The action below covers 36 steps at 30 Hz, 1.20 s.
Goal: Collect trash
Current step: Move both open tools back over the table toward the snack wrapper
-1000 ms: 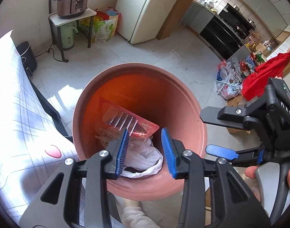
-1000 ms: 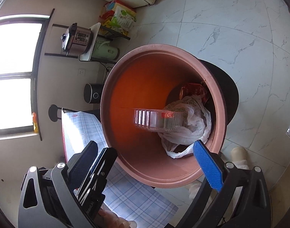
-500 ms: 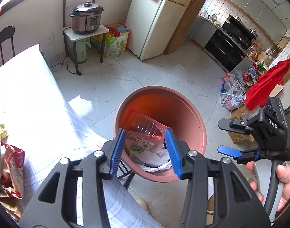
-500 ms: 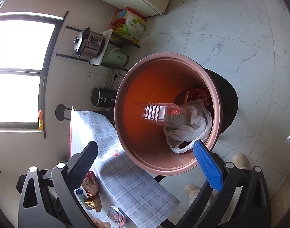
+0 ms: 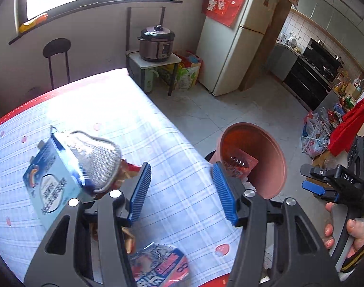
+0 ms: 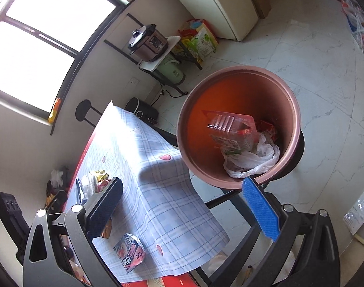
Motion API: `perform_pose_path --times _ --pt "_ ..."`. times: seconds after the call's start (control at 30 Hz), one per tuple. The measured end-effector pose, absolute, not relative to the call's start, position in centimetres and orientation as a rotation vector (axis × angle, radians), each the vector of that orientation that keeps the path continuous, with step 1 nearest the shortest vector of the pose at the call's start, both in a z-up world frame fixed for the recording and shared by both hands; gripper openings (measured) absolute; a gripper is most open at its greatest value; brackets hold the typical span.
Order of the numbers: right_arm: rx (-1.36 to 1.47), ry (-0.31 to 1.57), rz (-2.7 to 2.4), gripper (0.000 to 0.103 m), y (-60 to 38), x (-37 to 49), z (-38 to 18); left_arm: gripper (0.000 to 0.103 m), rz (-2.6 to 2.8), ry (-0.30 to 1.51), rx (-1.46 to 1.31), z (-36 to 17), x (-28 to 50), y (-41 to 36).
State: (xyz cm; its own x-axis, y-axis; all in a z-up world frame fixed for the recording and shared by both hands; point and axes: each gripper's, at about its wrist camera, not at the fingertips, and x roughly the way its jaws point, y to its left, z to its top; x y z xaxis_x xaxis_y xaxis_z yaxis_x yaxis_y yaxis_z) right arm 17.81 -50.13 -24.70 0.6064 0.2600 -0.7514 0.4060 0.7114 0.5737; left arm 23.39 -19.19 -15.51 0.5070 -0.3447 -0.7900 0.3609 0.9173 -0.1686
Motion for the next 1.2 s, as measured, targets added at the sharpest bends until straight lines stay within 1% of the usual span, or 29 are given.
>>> perform_pose_path --times 0.17,0.3,0.53,0.63,0.67,0.8,1.03,1.2 --pt "0.589 0.926 -0.033 0.099 -44.4 18.3 -22.6 0.061 -0.363 0.914 -0.034 -14.0 21.9 -12.2" --pt "0.484 0.947 0.028 0.099 -39.9 19.1 -22.2 0.061 -0.321 0.888 -0.096 -13.9 20.6 -6.2" --pt "0.382 1.066 0.129 0.099 -32.1 19.8 -24.7 0.062 -0.229 0.888 -0.223 -16.7 16.7 3.0" --pt "0.324 1.125 0.166 0.099 -29.1 19.6 -26.2 0.067 -0.204 0.884 -0.275 -18.1 14.8 5.9" --pt "0.312 1.147 0.173 0.099 -28.3 19.5 -26.7 0.070 -0.198 0.880 -0.287 -18.5 14.1 6.7" --pt "0.306 1.223 0.204 0.099 -25.9 18.6 -27.9 0.072 -0.144 0.886 -0.316 -20.4 12.1 9.5" --pt "0.340 1.308 0.189 0.099 -23.9 16.4 -29.4 0.072 -0.120 0.902 -0.380 -22.8 11.0 12.5" --pt "0.448 1.371 0.176 0.099 -23.3 15.8 -31.6 0.072 -0.157 0.917 -0.381 -23.6 11.5 12.5"
